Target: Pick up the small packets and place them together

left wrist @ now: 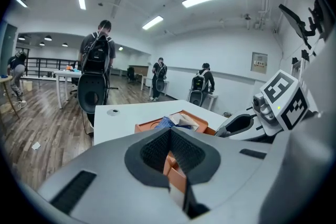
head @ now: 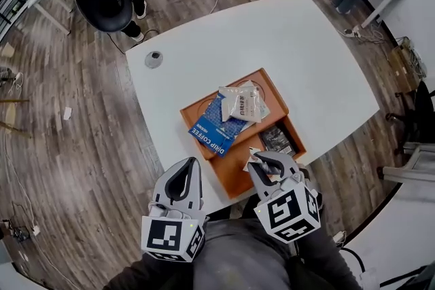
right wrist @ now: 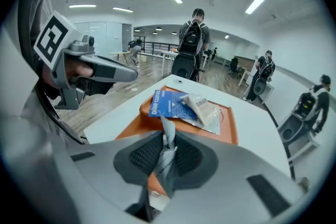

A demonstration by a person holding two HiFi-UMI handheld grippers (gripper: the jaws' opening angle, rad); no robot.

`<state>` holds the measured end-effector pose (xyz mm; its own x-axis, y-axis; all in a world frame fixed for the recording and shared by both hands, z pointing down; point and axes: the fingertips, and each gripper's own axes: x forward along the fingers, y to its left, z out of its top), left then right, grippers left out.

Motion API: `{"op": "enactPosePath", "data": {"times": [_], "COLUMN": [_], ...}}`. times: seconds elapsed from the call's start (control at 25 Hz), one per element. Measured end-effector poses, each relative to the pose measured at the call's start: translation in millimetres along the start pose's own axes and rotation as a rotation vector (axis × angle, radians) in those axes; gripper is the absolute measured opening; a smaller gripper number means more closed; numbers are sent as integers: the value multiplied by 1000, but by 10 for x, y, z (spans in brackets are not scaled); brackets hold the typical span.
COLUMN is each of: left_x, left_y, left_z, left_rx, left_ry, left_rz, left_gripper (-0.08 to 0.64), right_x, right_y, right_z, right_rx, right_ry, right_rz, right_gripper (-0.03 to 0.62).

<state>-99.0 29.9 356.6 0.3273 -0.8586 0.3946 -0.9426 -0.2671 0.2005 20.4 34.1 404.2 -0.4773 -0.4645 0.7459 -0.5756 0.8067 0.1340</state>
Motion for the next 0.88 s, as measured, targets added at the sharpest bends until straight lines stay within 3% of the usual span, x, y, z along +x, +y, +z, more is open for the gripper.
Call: {"op": "enactPosePath", "data": {"times": [0.24, 0.48, 0.88], "left_x": [-77, -130, 18], "left_y": [-69, 66, 310], "left_z": [185, 396, 462], "left_rx": [11, 8, -33], "left_ry": [-60, -109, -102], "left_rz": [-8, 33, 132], "left_gripper": [-3, -3, -3], "right_x": [-182, -222, 60], "right_y": [-55, -140, -488], "right_z": [299, 676, 1087], "right_rx": [-45, -79, -110], "right_ry": [-65, -136, -192], "right_rz": [-43, -56, -32], "right_gripper": [61, 61, 61]}}
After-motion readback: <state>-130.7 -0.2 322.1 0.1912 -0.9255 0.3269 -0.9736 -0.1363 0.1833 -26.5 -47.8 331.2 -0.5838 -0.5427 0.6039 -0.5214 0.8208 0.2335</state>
